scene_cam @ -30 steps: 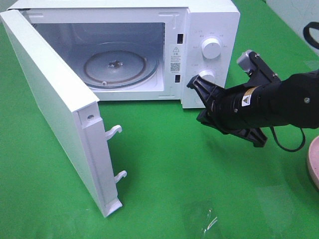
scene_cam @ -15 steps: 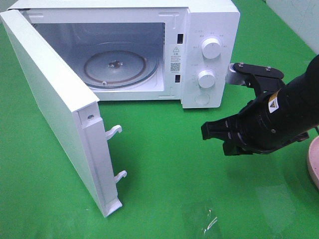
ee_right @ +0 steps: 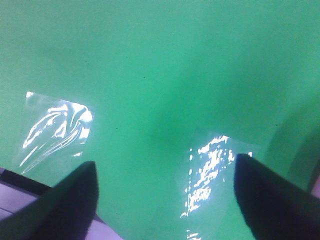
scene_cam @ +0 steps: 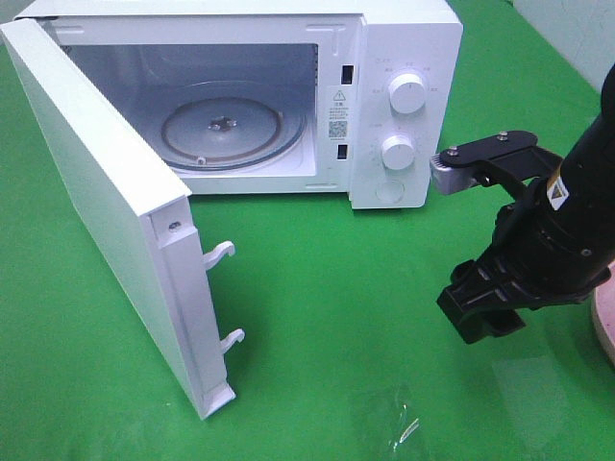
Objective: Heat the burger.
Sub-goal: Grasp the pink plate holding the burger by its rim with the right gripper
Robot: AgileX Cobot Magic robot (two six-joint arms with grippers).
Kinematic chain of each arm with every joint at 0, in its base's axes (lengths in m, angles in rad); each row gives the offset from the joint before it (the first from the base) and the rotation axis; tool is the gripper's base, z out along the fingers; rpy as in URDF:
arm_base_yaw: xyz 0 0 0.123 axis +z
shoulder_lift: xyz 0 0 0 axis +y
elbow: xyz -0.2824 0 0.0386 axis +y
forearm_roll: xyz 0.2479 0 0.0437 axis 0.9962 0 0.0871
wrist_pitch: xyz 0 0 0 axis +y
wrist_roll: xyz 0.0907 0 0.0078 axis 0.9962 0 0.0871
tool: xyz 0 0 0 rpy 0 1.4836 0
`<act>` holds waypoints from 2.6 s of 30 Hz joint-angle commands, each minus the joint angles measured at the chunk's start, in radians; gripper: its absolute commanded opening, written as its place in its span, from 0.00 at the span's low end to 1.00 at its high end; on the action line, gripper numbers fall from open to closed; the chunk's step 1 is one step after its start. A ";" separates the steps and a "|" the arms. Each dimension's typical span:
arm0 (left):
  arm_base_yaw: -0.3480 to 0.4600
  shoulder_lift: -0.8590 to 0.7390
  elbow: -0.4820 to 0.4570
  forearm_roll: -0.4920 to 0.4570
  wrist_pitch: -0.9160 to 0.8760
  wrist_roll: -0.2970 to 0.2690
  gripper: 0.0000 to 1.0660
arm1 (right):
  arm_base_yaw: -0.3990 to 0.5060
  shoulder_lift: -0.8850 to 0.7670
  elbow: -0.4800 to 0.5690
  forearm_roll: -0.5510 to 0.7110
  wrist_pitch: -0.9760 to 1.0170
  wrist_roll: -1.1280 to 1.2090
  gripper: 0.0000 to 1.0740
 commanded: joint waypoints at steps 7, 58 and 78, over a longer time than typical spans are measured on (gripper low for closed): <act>0.001 -0.017 0.001 0.004 -0.001 -0.004 0.92 | -0.117 -0.006 -0.007 -0.004 0.058 -0.049 0.84; 0.001 -0.017 0.001 0.004 -0.001 -0.004 0.92 | -0.494 0.202 0.130 -0.079 -0.239 -0.062 0.71; 0.001 -0.017 0.001 0.004 -0.001 -0.004 0.92 | -0.494 0.257 0.123 -0.256 -0.251 0.186 0.20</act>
